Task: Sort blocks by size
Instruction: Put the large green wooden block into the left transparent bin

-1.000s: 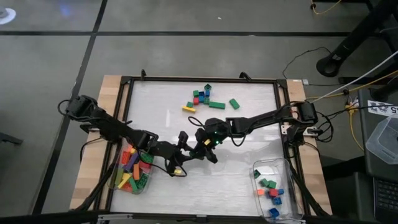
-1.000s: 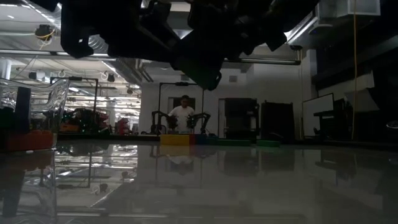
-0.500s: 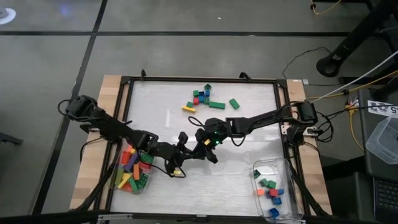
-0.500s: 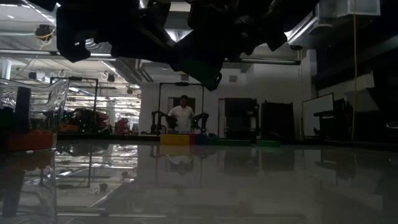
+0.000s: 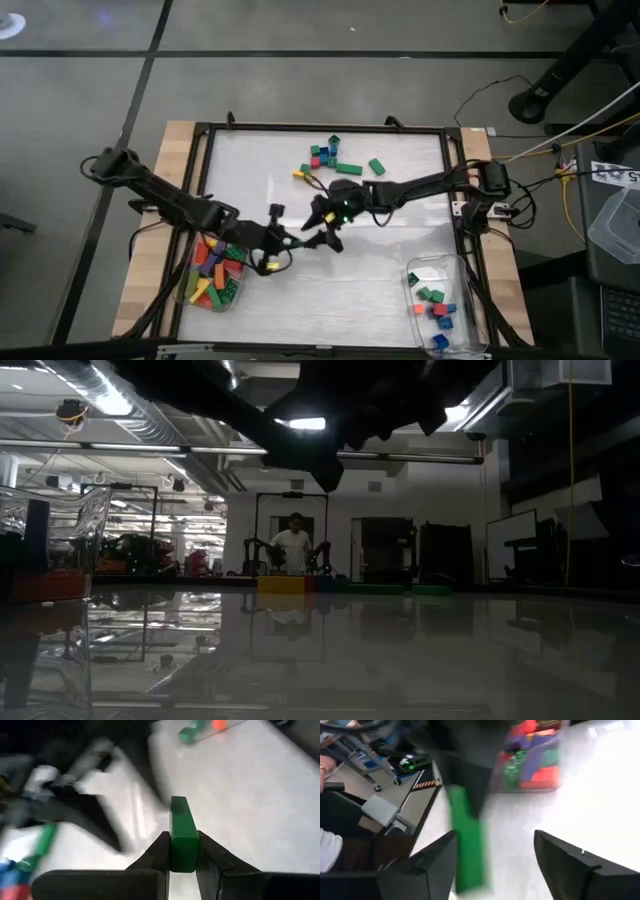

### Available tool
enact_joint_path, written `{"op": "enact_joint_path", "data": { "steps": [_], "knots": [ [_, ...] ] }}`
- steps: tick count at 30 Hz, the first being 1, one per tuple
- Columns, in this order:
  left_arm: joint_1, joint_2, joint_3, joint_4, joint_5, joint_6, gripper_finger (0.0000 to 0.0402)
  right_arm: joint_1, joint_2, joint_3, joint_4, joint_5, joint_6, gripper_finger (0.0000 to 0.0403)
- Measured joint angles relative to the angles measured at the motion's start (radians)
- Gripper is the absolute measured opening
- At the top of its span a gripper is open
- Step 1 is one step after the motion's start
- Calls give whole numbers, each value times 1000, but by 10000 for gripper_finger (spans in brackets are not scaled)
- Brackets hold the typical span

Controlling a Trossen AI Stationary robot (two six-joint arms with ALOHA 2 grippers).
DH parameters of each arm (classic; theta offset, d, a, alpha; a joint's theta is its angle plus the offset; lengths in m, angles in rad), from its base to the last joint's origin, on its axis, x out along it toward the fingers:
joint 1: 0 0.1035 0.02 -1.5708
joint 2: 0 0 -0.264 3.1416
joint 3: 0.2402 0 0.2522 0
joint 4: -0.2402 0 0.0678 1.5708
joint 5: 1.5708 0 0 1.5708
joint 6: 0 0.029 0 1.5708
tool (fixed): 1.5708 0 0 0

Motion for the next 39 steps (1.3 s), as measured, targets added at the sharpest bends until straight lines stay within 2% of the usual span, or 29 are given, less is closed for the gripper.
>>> {"op": "enact_joint_path", "data": {
  "steps": [7, 12, 17, 23, 30, 39],
  "knots": [
    [-61, -234, 2, -305, 85, -302, 48, -126, 1, 118, -274, 29, -135, 262],
    [-108, -381, 2, -508, 258, -591, 47, -219, 1, 139, -472, 205, -261, 260],
    [-150, -473, 2, -677, 331, -914, 65, -316, 7, 140, -642, 398, -337, 260],
    [-187, -508, 2, -827, 403, -1216, 82, -420, 18, 139, -755, 433, -340, 260],
    [-206, -486, 2, -935, 406, -1271, 85, -484, 71, 140, -761, 414, -407, 260],
    [-206, -452, 2, -942, 382, -1267, 86, -487, 160, 139, -750, 431, -494, 260]
  ]
}}
